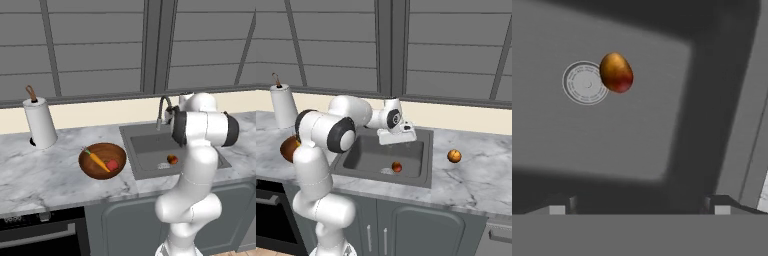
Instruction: There is a mixed pile of frozen fruits and vegetables on the counter. Locate all the frozen vegetables and place the items in a bowl on the counter. Take all the frozen fruits and defrost them in a running sink.
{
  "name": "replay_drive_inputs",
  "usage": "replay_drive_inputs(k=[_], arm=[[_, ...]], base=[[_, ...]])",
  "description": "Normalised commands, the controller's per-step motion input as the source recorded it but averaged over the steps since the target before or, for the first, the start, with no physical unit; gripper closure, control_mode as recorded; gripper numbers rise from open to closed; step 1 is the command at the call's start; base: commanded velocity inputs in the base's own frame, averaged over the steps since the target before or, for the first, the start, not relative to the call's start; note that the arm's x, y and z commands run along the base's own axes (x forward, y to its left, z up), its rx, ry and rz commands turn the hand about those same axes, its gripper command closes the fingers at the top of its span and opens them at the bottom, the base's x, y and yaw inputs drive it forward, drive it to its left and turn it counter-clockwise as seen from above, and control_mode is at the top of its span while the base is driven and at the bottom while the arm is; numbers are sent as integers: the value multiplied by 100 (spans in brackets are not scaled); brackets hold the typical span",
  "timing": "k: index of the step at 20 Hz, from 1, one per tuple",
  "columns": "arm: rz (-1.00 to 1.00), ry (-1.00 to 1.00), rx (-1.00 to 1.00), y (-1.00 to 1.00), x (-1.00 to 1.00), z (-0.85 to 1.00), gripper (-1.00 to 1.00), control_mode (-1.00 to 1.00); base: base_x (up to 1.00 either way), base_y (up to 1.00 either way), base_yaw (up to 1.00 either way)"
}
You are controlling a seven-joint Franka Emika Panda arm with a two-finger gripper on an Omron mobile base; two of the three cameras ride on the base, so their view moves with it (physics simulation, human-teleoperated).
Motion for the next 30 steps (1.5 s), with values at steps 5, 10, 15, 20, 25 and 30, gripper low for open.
replay_drive_inputs(k=[5,10,15,20,25,30], arm=[[4,-1,-16,-30,-8,51,-100,-100],[-4,0,-5,-43,-15,45,-100,-100],[-9,-2,0,-58,-13,21,-100,-100],[-7,-3,1,-68,-6,9,-100,-100],[-9,-1,1,-66,0,8,-100,-100],[-9,-2,14,-51,20,0,-100,-100]], base=[[0,0,0],[0,0,0],[0,0,0],[0,0,0],[0,0,0],[0,0,0]])
